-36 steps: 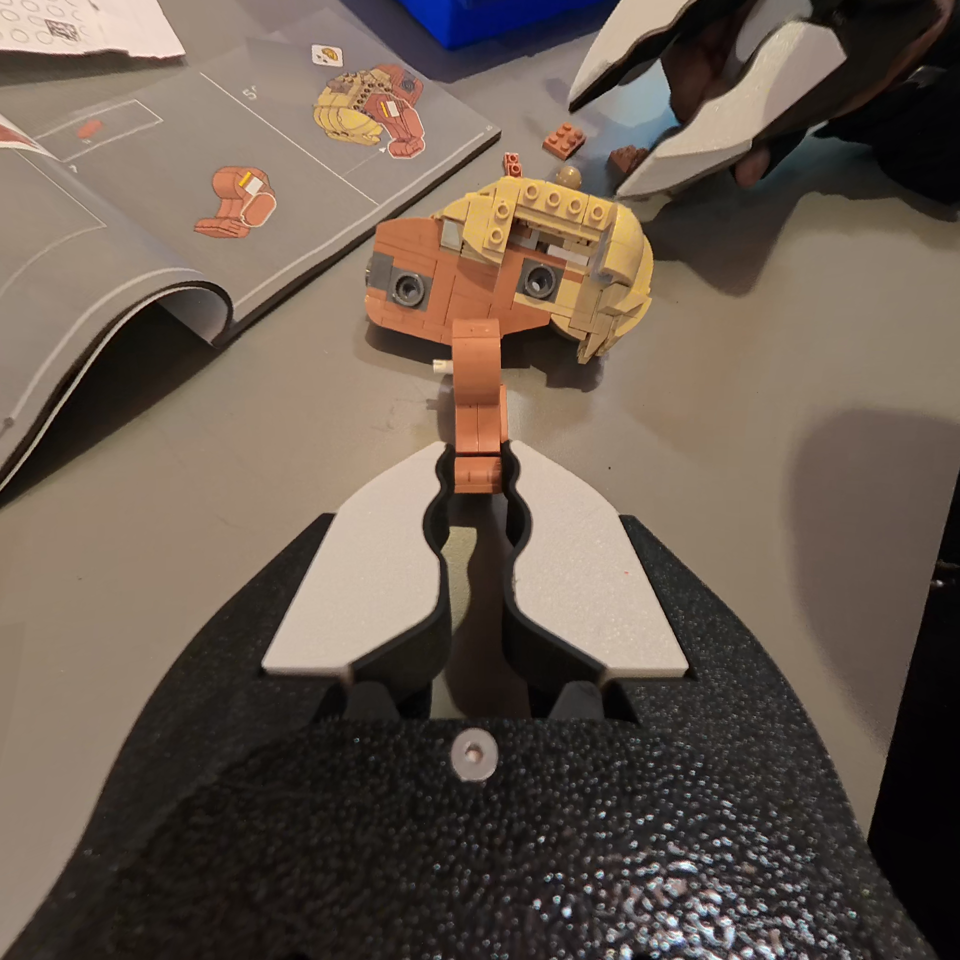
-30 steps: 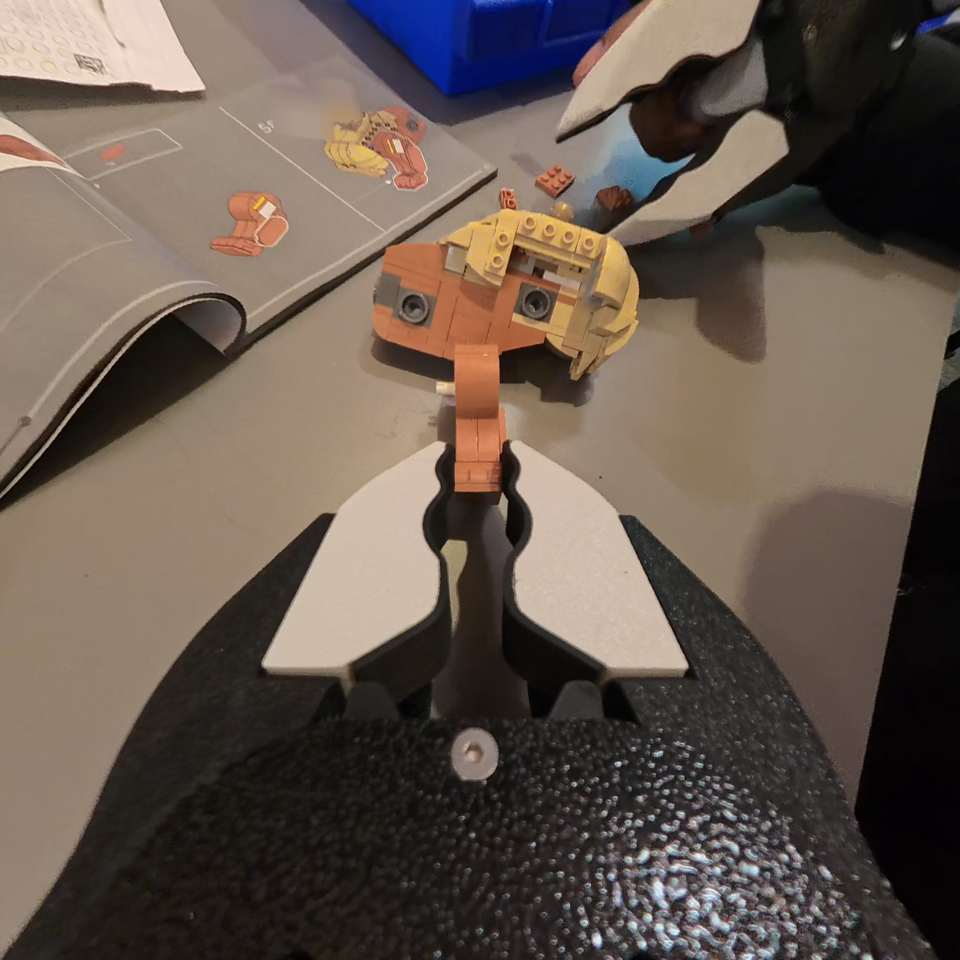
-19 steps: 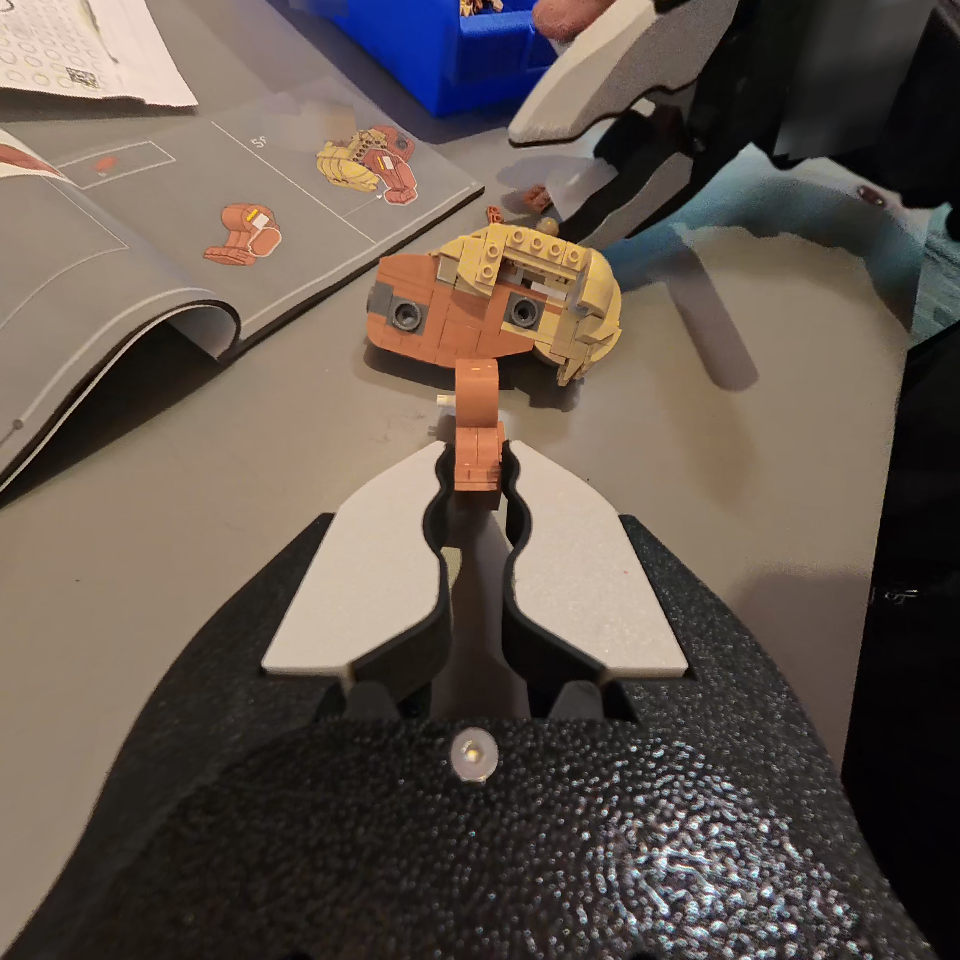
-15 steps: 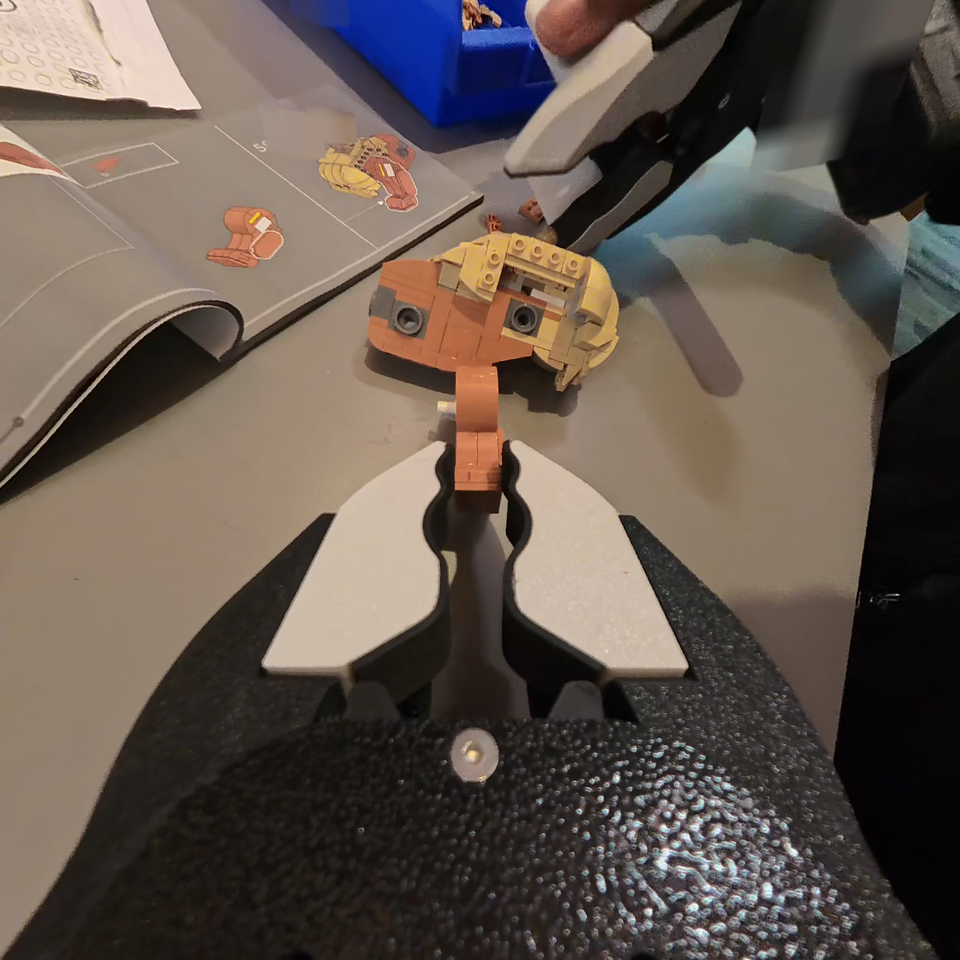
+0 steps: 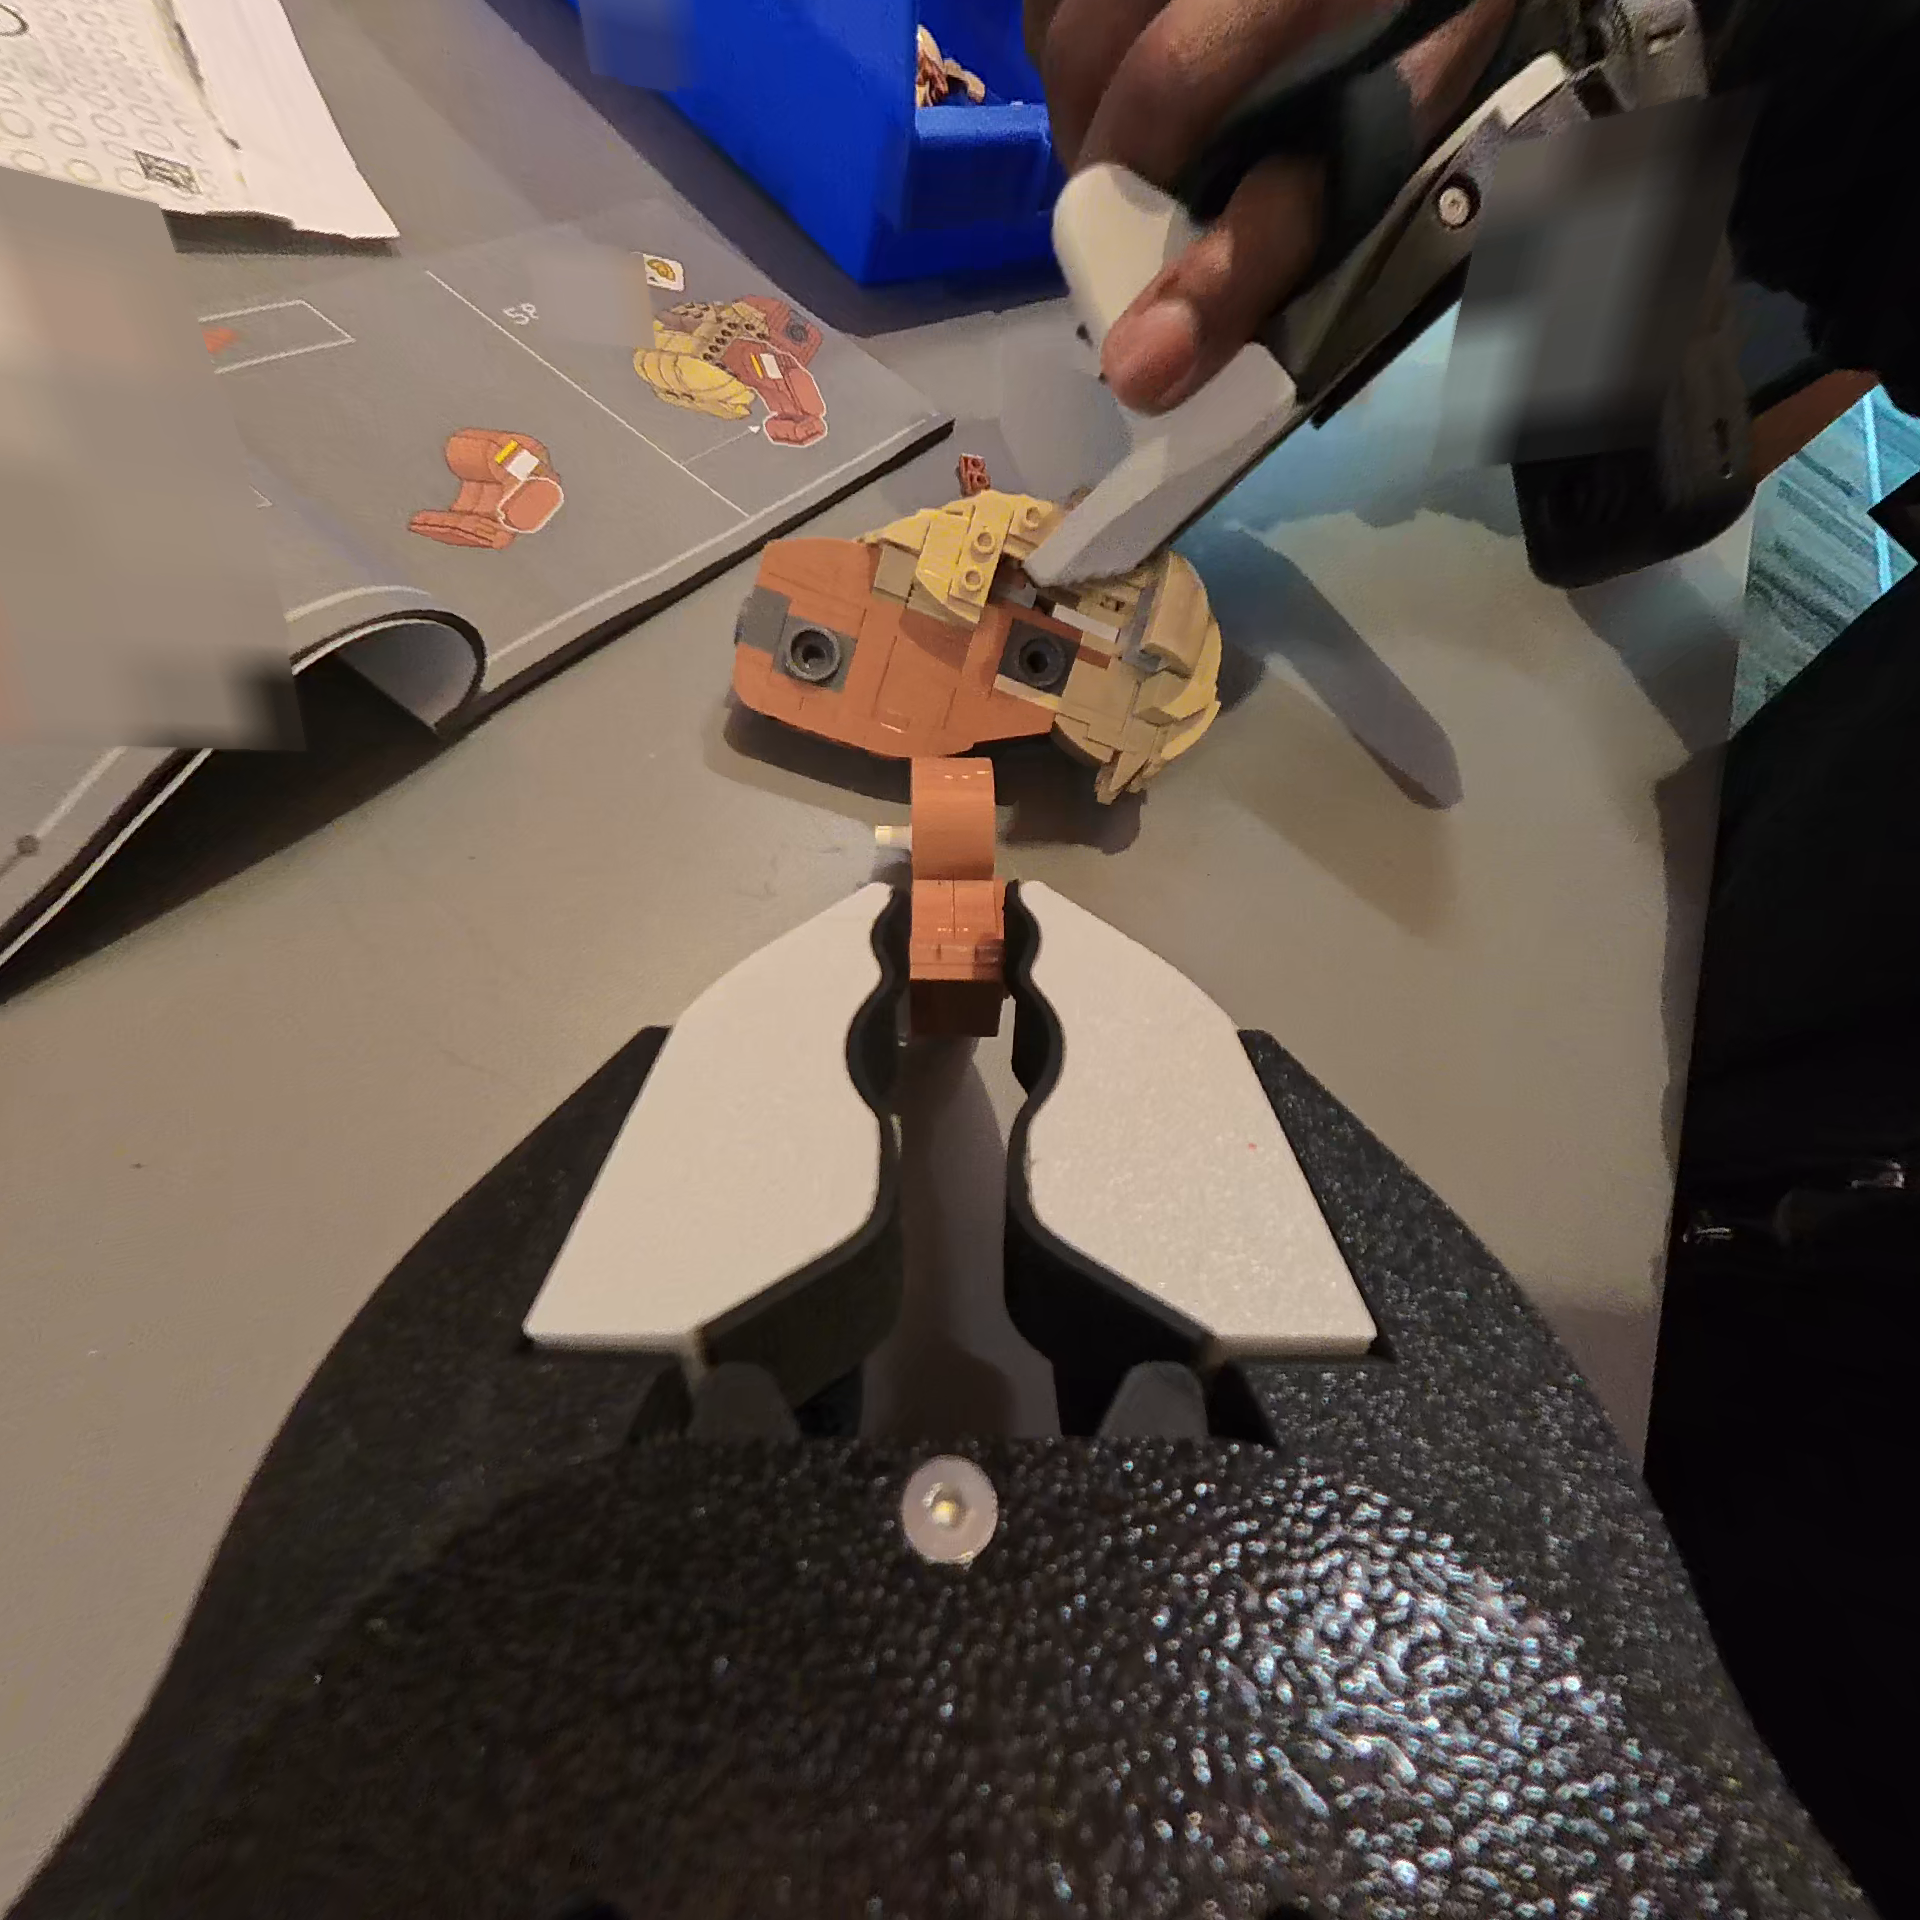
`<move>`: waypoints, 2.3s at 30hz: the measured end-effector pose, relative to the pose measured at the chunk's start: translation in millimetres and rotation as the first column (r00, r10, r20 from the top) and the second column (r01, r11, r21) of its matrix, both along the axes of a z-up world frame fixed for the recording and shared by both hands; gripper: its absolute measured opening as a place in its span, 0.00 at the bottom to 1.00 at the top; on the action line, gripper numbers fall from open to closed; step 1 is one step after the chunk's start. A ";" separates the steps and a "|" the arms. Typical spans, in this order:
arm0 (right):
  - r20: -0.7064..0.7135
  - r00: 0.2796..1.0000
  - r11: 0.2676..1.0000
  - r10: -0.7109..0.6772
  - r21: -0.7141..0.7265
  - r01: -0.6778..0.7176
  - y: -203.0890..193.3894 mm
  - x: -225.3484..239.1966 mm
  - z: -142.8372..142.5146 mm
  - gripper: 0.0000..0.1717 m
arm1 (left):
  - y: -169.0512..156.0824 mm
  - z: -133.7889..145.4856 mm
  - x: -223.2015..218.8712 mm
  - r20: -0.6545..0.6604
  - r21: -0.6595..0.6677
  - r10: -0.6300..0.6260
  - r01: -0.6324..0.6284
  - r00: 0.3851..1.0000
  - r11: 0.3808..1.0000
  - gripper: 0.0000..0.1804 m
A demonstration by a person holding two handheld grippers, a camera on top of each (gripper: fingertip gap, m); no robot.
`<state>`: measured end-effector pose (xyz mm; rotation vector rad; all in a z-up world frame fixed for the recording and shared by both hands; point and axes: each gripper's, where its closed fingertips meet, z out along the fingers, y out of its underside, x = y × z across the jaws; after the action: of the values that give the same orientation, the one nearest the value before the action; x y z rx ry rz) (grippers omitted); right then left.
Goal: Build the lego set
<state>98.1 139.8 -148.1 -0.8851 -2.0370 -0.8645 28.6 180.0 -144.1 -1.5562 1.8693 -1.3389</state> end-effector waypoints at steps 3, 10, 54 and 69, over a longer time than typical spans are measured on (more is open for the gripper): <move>-0.039 0.999 0.999 -0.037 -0.007 0.036 2.6 -1.6 0.1 0.26 | -0.1 1.1 -0.2 0.009 0.004 0.000 0.000 1.000 1.000 0.09; -0.242 0.949 0.980 -0.200 -0.050 0.193 6.4 0.8 5.3 0.26 | 4.0 9.0 0.1 0.064 -0.003 0.023 -0.023 0.998 1.000 0.09; -0.335 -0.107 0.350 -0.936 -0.866 -0.358 1.3 -4.2 37.0 0.26 | -28.6 62.9 -2.0 0.251 0.208 -0.329 0.281 0.911 0.937 0.09; -0.338 -0.079 0.342 -0.938 -0.863 -0.372 -1.8 -11.5 33.1 0.26 | -44.8 55.0 15.4 0.165 0.170 -0.414 0.388 0.895 0.906 0.09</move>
<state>86.6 138.0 -115.0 -2.0084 -0.4647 0.8692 44.0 135.2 -89.1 -0.9592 2.1754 -1.4375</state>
